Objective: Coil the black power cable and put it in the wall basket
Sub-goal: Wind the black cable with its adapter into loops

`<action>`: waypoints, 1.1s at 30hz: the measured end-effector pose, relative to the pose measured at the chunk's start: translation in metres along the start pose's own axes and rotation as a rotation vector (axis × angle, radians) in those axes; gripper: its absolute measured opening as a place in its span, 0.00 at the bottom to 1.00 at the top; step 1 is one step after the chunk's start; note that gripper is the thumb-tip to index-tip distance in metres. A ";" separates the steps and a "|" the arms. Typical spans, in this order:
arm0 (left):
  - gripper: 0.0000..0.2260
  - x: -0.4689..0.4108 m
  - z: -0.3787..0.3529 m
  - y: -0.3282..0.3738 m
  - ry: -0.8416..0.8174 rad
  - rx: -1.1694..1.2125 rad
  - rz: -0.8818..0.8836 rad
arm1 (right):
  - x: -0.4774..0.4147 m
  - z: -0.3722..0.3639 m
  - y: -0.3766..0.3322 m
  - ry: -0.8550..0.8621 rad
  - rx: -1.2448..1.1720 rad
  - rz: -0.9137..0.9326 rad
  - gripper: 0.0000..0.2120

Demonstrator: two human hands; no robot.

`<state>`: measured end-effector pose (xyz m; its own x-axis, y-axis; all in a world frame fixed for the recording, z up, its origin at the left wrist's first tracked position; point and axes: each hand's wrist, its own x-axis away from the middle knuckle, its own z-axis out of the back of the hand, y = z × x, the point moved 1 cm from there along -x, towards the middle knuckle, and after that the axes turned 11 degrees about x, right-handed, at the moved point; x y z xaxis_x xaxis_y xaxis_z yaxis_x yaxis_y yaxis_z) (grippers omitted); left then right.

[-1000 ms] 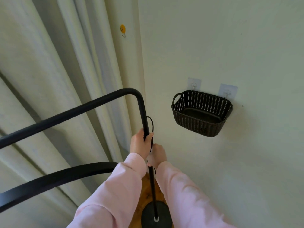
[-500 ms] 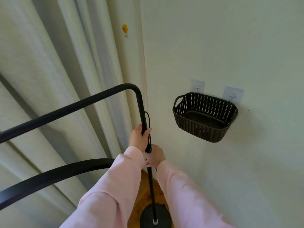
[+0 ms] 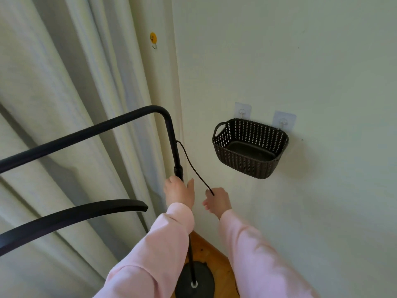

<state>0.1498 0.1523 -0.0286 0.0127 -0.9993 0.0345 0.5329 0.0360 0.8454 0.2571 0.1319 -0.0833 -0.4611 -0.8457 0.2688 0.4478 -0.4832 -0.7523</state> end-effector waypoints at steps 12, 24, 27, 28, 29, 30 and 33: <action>0.09 0.028 -0.007 0.021 -0.294 0.603 0.119 | 0.046 0.013 -0.001 0.076 0.013 0.088 0.13; 0.12 0.034 0.011 0.026 -0.259 0.491 0.003 | 0.067 0.037 0.022 0.253 0.081 -0.070 0.13; 0.11 0.037 0.017 0.032 -0.176 0.047 -0.315 | 0.072 0.044 0.014 0.373 0.035 0.009 0.12; 0.17 0.038 0.017 0.034 -0.172 -0.080 -0.430 | 0.075 0.046 0.011 0.407 0.019 0.043 0.13; 0.21 0.040 0.019 0.036 -0.175 -0.179 -0.538 | 0.078 0.048 0.007 0.437 -0.002 0.077 0.13; 0.22 0.041 0.019 0.039 -0.187 -0.260 -0.639 | 0.083 0.050 0.003 0.460 -0.034 0.108 0.14; 0.18 0.039 0.017 0.046 -0.289 -0.394 -0.739 | 0.092 0.053 -0.012 0.505 -0.172 0.179 0.14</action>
<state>0.1606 0.1153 0.0208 -0.6358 -0.7233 -0.2695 0.5741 -0.6765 0.4612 0.2499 0.0482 -0.0173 -0.7182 -0.6768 -0.1616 0.4408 -0.2628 -0.8583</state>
